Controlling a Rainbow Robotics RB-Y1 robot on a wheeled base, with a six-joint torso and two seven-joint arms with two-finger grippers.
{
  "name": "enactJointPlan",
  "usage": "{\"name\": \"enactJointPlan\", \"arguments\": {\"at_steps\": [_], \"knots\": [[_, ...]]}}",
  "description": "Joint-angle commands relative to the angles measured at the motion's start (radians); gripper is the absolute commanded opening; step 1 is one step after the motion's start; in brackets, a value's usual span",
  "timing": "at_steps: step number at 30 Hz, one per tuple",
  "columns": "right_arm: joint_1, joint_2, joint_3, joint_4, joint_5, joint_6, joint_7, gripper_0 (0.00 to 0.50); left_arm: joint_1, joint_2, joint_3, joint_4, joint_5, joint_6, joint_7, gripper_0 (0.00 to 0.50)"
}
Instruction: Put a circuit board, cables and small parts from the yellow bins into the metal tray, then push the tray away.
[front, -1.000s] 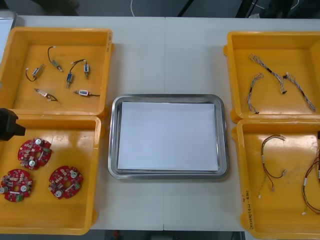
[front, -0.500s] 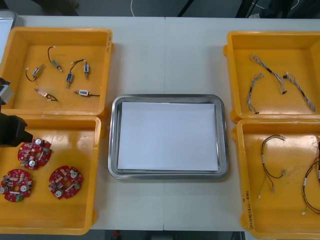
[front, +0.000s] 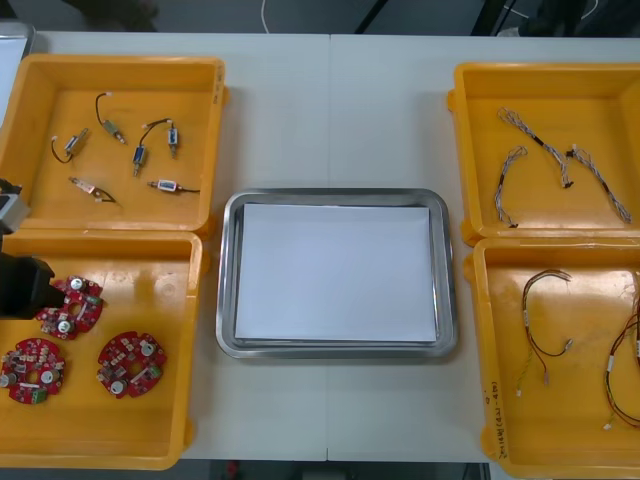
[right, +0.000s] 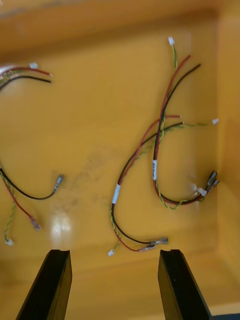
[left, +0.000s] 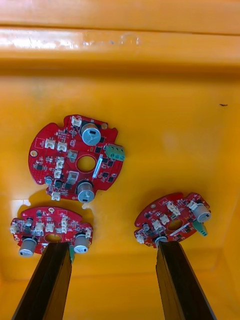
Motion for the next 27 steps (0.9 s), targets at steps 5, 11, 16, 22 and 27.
{"name": "enactJointPlan", "arguments": {"at_steps": [5, 11, 16, 22, 27], "knots": [[0.072, -0.031, 0.014, -0.009, -0.004, -0.001, 0.026, 0.500, 0.144, 0.049, 0.019, -0.046, 0.024, -0.165, 0.117, 0.500], [0.078, -0.031, 0.029, 0.026, -0.001, -0.065, 0.040, 0.500, 0.220, 0.069, 0.019, -0.057, 0.032, -0.260, 0.114, 0.500], [0.078, -0.031, 0.036, 0.063, -0.004, -0.123, 0.060, 0.500, 0.284, 0.086, 0.020, -0.062, 0.035, -0.340, 0.109, 0.500], [0.082, -0.033, 0.051, 0.100, 0.005, -0.202, 0.097, 0.500, 0.355, 0.103, 0.019, -0.063, 0.031, -0.429, 0.103, 0.500], [0.107, -0.059, 0.088, 0.103, 0.024, -0.281, 0.117, 0.500, 0.401, 0.109, 0.019, -0.062, 0.024, -0.462, 0.101, 0.500]]}}
